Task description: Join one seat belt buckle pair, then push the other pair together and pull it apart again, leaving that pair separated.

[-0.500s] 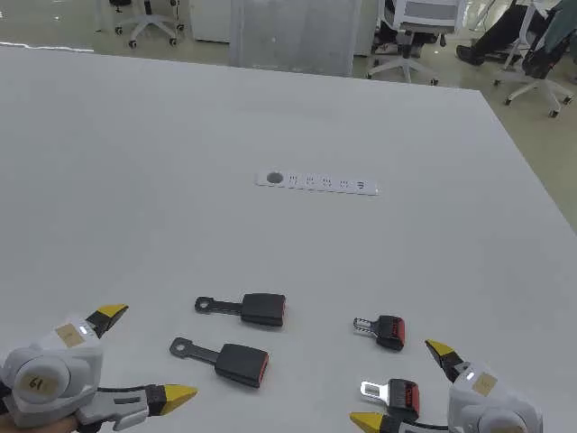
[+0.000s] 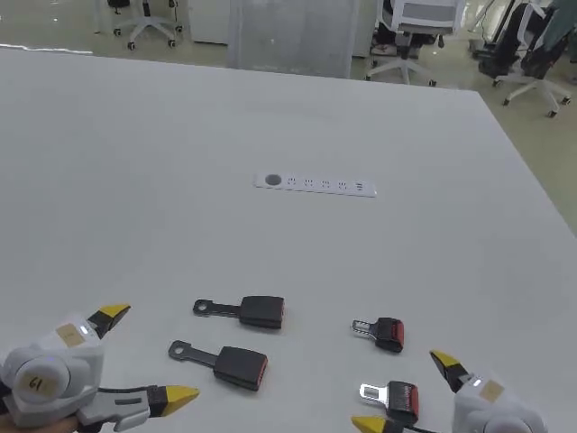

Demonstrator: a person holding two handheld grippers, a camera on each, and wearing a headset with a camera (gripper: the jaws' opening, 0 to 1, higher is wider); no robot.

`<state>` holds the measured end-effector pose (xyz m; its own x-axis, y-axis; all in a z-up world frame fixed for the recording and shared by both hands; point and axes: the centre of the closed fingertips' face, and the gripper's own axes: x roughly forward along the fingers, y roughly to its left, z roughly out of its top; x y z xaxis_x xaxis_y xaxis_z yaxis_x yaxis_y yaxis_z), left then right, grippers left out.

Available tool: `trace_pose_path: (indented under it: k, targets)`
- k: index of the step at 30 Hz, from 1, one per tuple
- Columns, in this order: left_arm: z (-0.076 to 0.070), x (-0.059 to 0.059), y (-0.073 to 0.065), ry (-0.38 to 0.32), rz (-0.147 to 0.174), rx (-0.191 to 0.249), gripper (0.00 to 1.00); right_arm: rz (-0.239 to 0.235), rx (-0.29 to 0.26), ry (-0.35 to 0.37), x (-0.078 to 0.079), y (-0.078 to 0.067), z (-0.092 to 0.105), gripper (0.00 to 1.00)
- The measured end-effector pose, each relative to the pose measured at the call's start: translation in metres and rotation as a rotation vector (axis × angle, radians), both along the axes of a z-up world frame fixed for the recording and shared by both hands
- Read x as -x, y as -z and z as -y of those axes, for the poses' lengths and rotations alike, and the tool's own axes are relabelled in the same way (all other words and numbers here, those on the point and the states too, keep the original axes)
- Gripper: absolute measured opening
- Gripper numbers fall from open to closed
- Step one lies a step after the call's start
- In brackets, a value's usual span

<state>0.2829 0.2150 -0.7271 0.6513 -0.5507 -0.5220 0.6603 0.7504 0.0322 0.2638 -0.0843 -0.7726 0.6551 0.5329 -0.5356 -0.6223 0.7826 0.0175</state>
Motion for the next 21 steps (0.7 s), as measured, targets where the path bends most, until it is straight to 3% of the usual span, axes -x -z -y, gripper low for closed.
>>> trace_pose_path:
  k: [21]
  targets:
    - [0.0089, -0.0009, -0.0001, 0.028, -0.006, 0.005, 0.99, 0.008, 0.025, -0.019, -0.0013, 0.0014, 0.0000, 1.00]
